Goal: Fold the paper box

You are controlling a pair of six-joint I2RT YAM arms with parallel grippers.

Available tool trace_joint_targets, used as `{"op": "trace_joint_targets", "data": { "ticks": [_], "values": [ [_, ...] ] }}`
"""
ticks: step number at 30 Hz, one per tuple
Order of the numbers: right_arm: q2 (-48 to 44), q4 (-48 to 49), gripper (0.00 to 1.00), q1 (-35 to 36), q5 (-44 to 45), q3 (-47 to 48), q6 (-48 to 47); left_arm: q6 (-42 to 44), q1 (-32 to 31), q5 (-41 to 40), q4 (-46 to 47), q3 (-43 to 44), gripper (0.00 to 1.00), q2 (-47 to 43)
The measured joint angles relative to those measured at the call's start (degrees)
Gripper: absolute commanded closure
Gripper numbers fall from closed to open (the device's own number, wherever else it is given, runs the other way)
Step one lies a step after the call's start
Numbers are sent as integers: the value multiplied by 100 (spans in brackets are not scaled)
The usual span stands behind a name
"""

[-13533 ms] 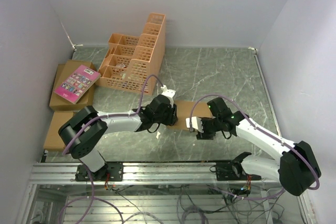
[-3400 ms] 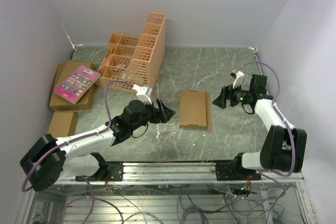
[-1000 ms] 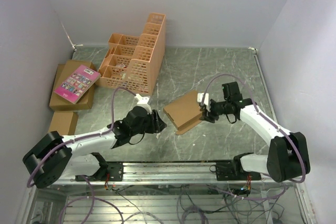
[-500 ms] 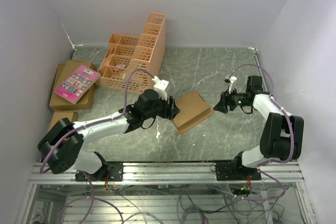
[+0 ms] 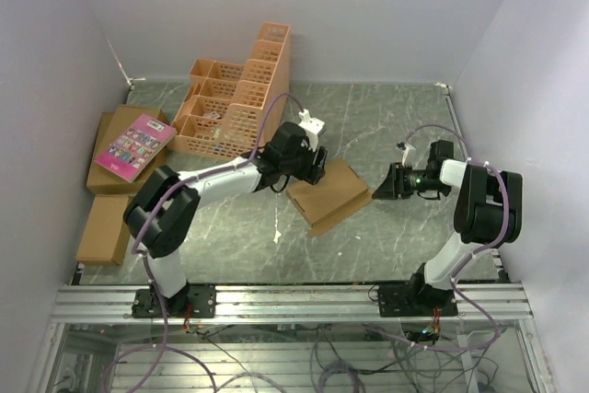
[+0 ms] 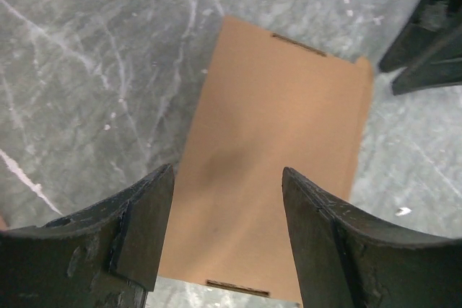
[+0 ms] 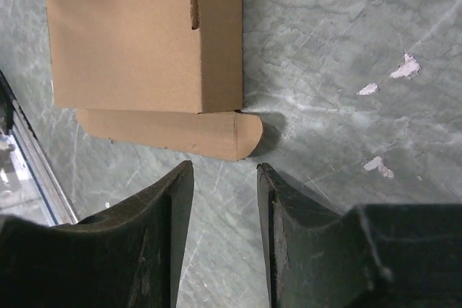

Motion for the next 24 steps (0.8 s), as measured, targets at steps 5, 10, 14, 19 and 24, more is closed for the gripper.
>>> {"op": "trace_joint_targets", "data": {
  "ticks": [5,10,14,19,24],
  "values": [
    [179,107,61,-4,-35,44,251,155,286,90,-334,365,28,450],
    [389,210,66,-31,-131,125,448,234,446,146,-601,431,28,710],
    [560,229,68,-35,-262,227,509,310,448,153,-767,621,29,914],
    [717,221,75,-37,-407,289,535,361,448,157,-872,723,29,1019],
    [798,192,82,-37,-463,326,483,363,450,164,-911,756,29,1058]
  ]
}}
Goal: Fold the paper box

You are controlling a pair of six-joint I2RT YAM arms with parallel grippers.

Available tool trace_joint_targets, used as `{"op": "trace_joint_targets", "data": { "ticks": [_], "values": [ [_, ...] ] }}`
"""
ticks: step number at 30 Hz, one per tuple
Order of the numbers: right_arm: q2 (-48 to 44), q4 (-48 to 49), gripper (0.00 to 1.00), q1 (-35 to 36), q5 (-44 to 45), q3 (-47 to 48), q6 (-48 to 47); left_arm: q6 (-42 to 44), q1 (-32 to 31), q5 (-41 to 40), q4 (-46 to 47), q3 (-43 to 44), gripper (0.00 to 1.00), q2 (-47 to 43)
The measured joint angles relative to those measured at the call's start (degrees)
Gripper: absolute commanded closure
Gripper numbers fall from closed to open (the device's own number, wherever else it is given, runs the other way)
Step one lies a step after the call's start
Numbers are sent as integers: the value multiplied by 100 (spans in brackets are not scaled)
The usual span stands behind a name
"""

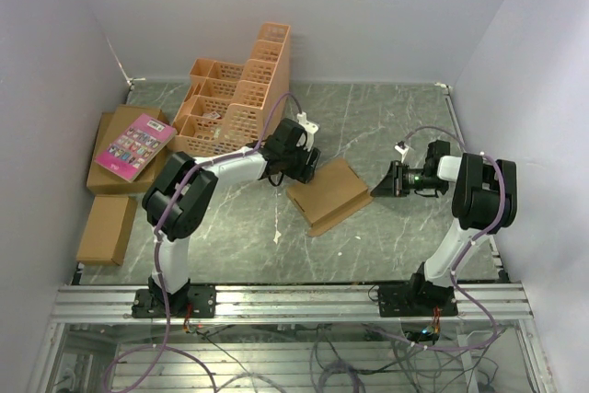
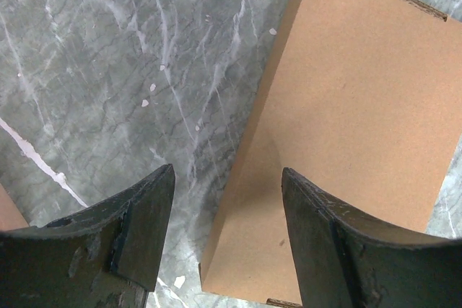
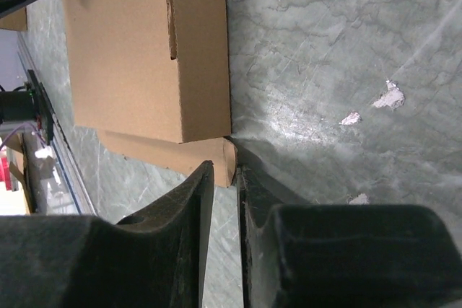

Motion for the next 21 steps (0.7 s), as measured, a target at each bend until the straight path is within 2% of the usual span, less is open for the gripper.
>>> {"op": "trace_joint_targets", "data": {
  "ticks": [9,14,18,21],
  "values": [
    [-240,4,92,0,92,-2,-136,0,0,11,-83,66,29,22],
    [-494,39,94,63,212,-39,-221,-2,0,33,-90,118,29,63],
    [-581,44,91,201,350,-48,-262,-2,0,52,-131,122,29,83],
    [-590,39,82,271,433,-48,-275,0,0,63,-199,162,29,94]
  ]
}}
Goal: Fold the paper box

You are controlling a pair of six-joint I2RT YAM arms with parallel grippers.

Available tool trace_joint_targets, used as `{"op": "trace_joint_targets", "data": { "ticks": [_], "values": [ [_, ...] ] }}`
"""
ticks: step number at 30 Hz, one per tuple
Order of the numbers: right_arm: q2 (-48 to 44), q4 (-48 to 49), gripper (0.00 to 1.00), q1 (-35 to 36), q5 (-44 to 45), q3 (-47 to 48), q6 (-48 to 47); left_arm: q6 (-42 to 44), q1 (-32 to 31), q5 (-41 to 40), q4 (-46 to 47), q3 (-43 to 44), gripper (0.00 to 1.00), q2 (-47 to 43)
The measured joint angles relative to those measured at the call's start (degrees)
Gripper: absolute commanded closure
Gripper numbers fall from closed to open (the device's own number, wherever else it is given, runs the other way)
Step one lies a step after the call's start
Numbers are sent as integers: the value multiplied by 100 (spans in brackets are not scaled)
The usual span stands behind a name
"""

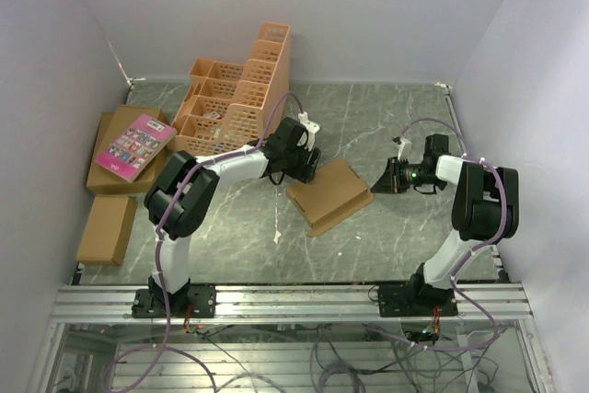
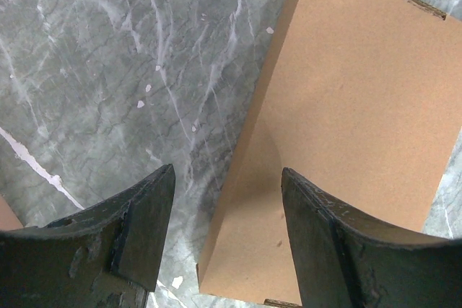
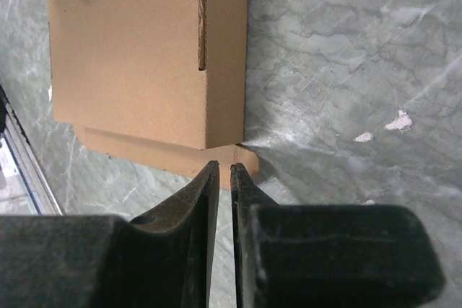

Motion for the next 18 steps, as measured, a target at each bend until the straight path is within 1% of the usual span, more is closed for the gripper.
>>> {"op": "trace_joint_targets", "data": {
  "ticks": [2,5,10,18],
  "values": [
    [-15,0,76,2,66,-2,7,0,0,2,-13,15,29,0],
    [-116,50,74,-9,197,-44,76,0,0,2,-33,20,29,0],
    [-249,146,73,-9,332,-85,175,11,0,4,-81,31,29,0],
    [-66,170,75,-9,389,-98,232,17,0,72,-83,103,29,0]
  ]
}}
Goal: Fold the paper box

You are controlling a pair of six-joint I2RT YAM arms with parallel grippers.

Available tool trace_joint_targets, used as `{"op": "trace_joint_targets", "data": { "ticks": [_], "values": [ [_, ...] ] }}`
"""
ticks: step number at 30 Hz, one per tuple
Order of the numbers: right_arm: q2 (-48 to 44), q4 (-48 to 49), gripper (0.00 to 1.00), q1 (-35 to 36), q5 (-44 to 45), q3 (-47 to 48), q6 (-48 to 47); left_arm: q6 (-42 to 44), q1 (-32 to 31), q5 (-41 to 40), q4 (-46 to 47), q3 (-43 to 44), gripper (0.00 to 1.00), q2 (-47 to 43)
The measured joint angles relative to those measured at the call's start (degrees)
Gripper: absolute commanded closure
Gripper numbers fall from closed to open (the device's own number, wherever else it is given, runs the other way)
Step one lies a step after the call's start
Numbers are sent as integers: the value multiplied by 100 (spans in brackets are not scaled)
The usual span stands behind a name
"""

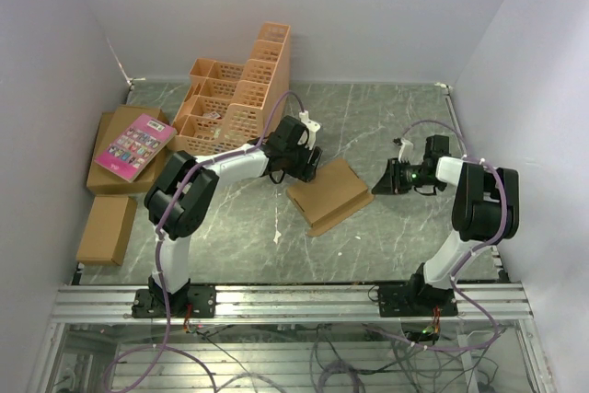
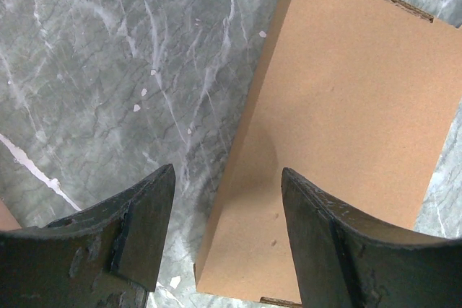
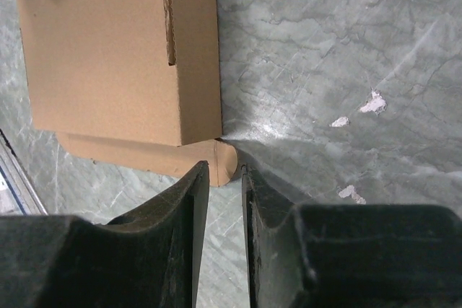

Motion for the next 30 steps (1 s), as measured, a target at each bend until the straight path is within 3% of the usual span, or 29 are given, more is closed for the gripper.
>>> {"op": "trace_joint_targets", "data": {
  "ticks": [7,21,30],
  "values": [
    [138,-2,77,0,-2,-2,13,2,0,20,-4,0,29,2],
    [256,-146,98,9,-219,-11,-129,-13,0,81,7,2,30,151],
    [-177,-81,100,133,26,-155,-251,-116,0,186,57,-15,30,151]
  ]
}}
